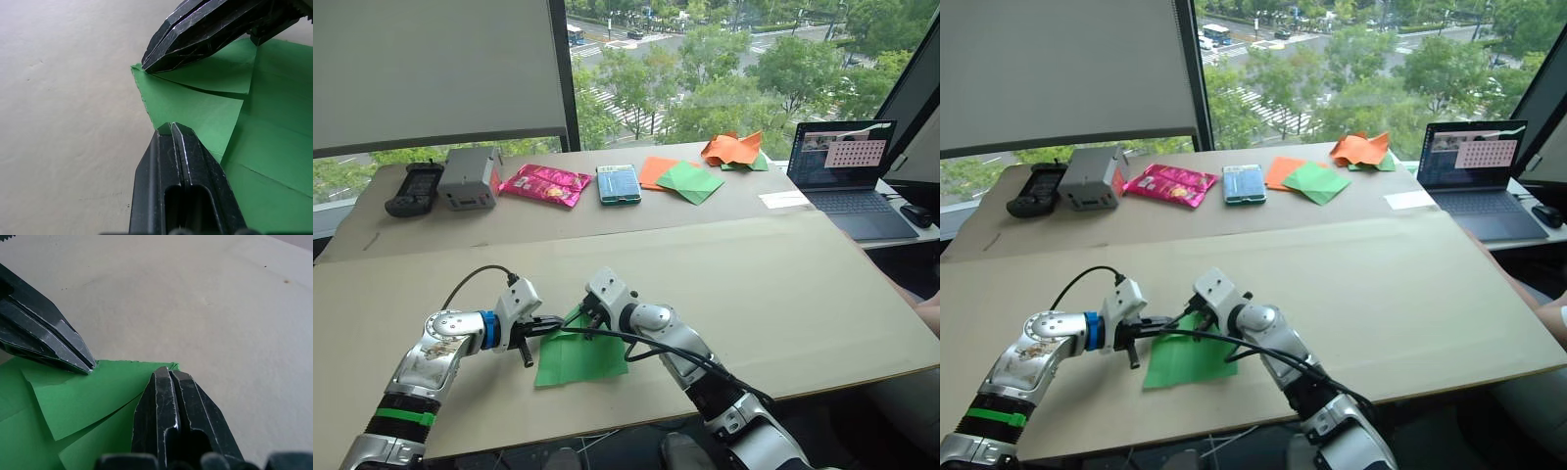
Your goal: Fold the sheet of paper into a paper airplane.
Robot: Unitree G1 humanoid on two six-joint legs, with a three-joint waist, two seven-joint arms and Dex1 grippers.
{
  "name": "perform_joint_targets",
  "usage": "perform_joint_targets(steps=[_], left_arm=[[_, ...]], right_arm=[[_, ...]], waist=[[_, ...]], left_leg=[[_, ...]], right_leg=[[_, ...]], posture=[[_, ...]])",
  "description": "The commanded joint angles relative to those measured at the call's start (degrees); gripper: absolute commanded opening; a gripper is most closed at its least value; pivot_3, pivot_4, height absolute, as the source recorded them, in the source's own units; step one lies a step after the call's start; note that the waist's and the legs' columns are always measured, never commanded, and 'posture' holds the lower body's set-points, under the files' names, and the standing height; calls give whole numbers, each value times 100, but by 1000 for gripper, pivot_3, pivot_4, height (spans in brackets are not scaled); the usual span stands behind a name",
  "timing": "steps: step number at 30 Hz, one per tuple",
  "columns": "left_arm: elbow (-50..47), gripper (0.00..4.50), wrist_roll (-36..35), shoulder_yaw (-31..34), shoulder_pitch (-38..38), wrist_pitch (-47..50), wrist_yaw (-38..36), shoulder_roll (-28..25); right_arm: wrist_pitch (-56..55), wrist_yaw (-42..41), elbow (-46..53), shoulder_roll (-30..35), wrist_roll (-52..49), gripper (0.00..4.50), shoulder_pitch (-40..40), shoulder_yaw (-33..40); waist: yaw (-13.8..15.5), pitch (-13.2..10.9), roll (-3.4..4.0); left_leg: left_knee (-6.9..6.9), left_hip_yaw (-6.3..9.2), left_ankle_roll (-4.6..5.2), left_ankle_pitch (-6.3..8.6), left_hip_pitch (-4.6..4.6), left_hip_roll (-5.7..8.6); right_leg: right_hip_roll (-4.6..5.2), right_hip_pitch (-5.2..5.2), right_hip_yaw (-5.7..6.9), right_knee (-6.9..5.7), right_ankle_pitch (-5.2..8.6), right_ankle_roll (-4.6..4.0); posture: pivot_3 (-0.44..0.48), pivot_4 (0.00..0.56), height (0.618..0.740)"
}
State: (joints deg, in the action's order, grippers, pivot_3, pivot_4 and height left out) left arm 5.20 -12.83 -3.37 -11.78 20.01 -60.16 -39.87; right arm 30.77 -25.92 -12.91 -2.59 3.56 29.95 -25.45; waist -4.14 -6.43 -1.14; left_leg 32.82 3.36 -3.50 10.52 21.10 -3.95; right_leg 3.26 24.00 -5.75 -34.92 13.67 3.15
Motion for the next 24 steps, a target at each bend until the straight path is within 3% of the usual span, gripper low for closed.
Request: perform_joint_targets(steps=[1,24], left_arm=[[102,32,99,-54,346,244,-6,-191],[-453,32,-162,284,1003,395,14,-655]], right_arm=[[208,-18,28,39,43,0,-84,-40],[219,-20,22,-6,35,0,-39,-68]], waist=[[-4,-1,3],[-30,-11,18]], left_leg=[[0,0,-17,11,0,0],[-4,-1,-31,19,-1,-1]], right_leg=[[0,1,0,0,0,0],[2,11,0,2,6,-10]], posture=[[0,150,725],[0,150,725]])
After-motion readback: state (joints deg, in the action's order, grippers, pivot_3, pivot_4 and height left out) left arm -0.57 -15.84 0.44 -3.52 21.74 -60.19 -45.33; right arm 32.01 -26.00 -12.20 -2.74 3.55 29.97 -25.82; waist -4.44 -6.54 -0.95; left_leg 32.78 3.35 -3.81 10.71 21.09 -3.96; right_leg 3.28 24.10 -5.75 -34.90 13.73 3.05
